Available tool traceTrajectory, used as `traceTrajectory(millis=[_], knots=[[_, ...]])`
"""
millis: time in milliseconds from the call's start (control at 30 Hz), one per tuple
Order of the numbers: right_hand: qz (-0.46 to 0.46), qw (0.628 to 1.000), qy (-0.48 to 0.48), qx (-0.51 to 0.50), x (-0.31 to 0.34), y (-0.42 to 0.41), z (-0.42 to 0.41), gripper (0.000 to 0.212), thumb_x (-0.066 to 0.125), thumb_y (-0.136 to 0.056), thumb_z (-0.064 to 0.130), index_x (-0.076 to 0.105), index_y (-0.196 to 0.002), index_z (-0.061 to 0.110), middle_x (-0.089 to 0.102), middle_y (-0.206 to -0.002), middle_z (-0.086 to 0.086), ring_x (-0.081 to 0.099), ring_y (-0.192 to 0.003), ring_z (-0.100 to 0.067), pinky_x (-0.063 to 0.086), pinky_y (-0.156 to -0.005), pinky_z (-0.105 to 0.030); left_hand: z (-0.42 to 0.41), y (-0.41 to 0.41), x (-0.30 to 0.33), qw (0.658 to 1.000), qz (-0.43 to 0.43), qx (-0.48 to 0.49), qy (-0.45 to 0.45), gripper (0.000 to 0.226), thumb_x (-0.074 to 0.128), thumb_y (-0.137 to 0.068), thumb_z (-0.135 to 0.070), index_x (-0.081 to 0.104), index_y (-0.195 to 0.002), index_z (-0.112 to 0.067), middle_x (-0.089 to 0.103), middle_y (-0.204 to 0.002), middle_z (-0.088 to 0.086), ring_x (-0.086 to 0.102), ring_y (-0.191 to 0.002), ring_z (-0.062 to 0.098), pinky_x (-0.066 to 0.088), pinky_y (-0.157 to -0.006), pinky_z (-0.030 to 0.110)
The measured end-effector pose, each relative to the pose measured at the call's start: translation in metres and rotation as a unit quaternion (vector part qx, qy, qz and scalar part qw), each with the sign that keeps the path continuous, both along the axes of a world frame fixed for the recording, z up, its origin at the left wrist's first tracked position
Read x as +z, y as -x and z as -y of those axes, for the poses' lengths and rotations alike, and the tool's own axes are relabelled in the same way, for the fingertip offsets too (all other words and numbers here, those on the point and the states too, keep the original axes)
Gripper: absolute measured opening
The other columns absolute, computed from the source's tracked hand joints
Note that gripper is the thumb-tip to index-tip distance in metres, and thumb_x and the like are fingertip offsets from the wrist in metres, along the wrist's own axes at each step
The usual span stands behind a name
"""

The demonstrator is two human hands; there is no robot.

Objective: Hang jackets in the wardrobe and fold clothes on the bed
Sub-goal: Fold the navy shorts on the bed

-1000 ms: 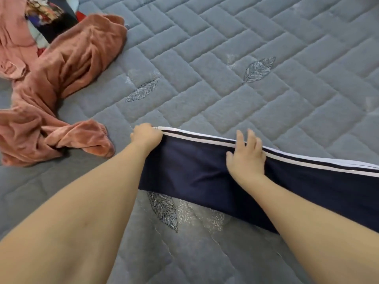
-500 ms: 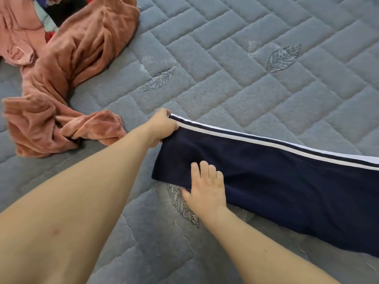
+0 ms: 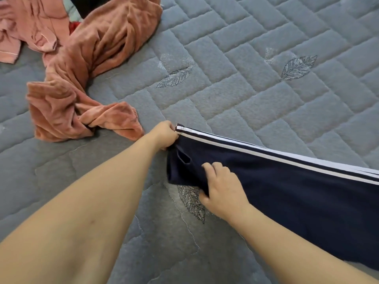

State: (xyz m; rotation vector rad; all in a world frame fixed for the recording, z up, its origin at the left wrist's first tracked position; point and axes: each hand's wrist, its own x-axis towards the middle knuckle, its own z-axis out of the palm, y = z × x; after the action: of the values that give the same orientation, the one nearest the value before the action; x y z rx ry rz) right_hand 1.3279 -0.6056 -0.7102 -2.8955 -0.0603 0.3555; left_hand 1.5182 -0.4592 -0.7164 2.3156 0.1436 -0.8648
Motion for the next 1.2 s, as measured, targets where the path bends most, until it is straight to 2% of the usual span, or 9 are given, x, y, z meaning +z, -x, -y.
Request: traceTrajectory(millis=[133, 233, 367, 567, 667, 733, 900, 1000, 1200], knots=[[0.032, 0.997, 0.068, 0.007, -0.019, 0.004, -0.034, 0.072, 0.071, -0.064, 0.053, 0.053, -0.123, 0.017, 0.052, -0.108, -0.007, 0.05, -0.089, -0.027, 0.042, -0.073, -0.042, -0.001, 0.001, -0.014, 0.999, 0.027, 0.018, -0.004, 0.014, 0.055, -0.087, -0.01, 0.048, -0.08, -0.02, 0.057, -0.084, 0.009, 0.057, -0.075, 0.026, 0.053, -0.063, 0.038], [0.062, 0.998, 0.026, 0.0, -0.02, -0.006, -0.062, 0.044, 0.078, -0.057, 0.036, 0.057, -0.092, 0.019, 0.053, -0.087, -0.002, 0.051, -0.073, -0.023, 0.038, -0.06, -0.035, 0.0, -0.002, -0.01, 1.0, 0.001, 0.008, 0.007, 0.01, 0.055, -0.089, -0.009, 0.051, -0.082, -0.015, 0.058, -0.078, 0.009, 0.057, -0.062, 0.021, 0.051, -0.046, 0.029], [0.055, 0.962, -0.213, -0.164, -0.018, 0.0, -0.06, 0.007, 0.063, -0.079, 0.016, 0.057, -0.081, 0.013, 0.058, -0.077, -0.003, 0.055, -0.069, -0.023, 0.039, -0.06, -0.035, 0.018, -0.003, 0.02, 0.995, -0.056, 0.029, 0.071, 0.007, 0.051, -0.085, -0.007, 0.048, -0.085, -0.013, 0.047, -0.066, 0.007, 0.045, -0.047, 0.017, 0.043, -0.044, 0.026], [0.094, 0.564, -0.532, -0.624, 0.014, 0.029, 0.02, 0.021, 0.048, -0.089, 0.003, 0.053, -0.073, 0.016, 0.055, -0.07, 0.003, 0.046, -0.068, -0.012, 0.04, -0.072, -0.033, 0.119, 0.012, 0.082, 0.974, -0.16, -0.044, 0.152, 0.021, 0.044, -0.086, -0.009, 0.058, -0.096, -0.021, 0.048, -0.056, 0.0, 0.056, -0.044, 0.015, 0.045, -0.047, 0.021], [0.108, 0.345, -0.602, -0.713, 0.029, 0.042, 0.076, 0.019, 0.043, -0.088, 0.011, 0.06, -0.085, 0.017, 0.064, -0.083, 0.001, 0.057, -0.074, -0.016, 0.048, -0.073, -0.029, 0.194, 0.044, 0.104, 0.965, -0.171, -0.086, 0.177, 0.016, 0.042, -0.087, -0.006, 0.057, -0.093, -0.008, 0.061, -0.058, 0.007, 0.068, -0.06, 0.024, 0.057, -0.057, 0.028], [0.109, 0.272, -0.657, -0.694, 0.038, 0.057, 0.109, 0.017, 0.047, -0.08, 0.019, 0.06, -0.089, 0.015, 0.064, -0.089, -0.003, 0.056, -0.081, -0.022, 0.047, -0.076, -0.032, 0.246, 0.071, 0.114, 0.961, -0.148, -0.13, 0.197, 0.02, 0.036, -0.083, 0.001, 0.053, -0.091, -0.006, 0.068, -0.066, 0.011, 0.068, -0.067, 0.026, 0.057, -0.066, 0.032], [0.223, 0.353, -0.611, -0.673, 0.058, 0.109, 0.177, 0.048, 0.063, -0.086, 0.014, 0.055, -0.132, 0.022, 0.064, -0.125, 0.006, 0.06, -0.114, -0.012, 0.044, -0.103, -0.031, 0.356, 0.13, 0.123, 0.941, 0.024, -0.317, 0.113, 0.011, 0.043, -0.091, -0.003, 0.05, -0.095, -0.01, 0.068, -0.07, 0.007, 0.062, -0.062, 0.022, 0.054, -0.065, 0.035], [0.245, 0.399, -0.563, -0.682, 0.063, 0.15, 0.221, 0.028, 0.063, -0.093, 0.025, 0.062, -0.121, 0.028, 0.068, -0.115, 0.016, 0.061, -0.108, -0.001, 0.045, -0.098, -0.021, 0.408, 0.161, 0.123, 0.908, 0.166, -0.383, 0.034, 0.003, 0.052, -0.093, -0.019, 0.053, -0.095, -0.019, 0.059, -0.078, -0.002, 0.056, -0.08, 0.023, 0.043, -0.065, 0.032], [0.318, 0.351, -0.508, -0.719, 0.073, 0.235, 0.324, 0.016, 0.05, -0.102, 0.026, 0.065, -0.103, 0.028, 0.071, -0.098, 0.018, 0.063, -0.097, 0.003, 0.046, -0.085, -0.01, 0.529, 0.245, 0.13, 0.895, 0.174, -0.409, 0.022, 0.016, 0.06, -0.089, -0.039, 0.051, -0.081, -0.029, 0.047, -0.107, 0.001, 0.037, -0.12, 0.031, 0.035, -0.099, 0.039]])
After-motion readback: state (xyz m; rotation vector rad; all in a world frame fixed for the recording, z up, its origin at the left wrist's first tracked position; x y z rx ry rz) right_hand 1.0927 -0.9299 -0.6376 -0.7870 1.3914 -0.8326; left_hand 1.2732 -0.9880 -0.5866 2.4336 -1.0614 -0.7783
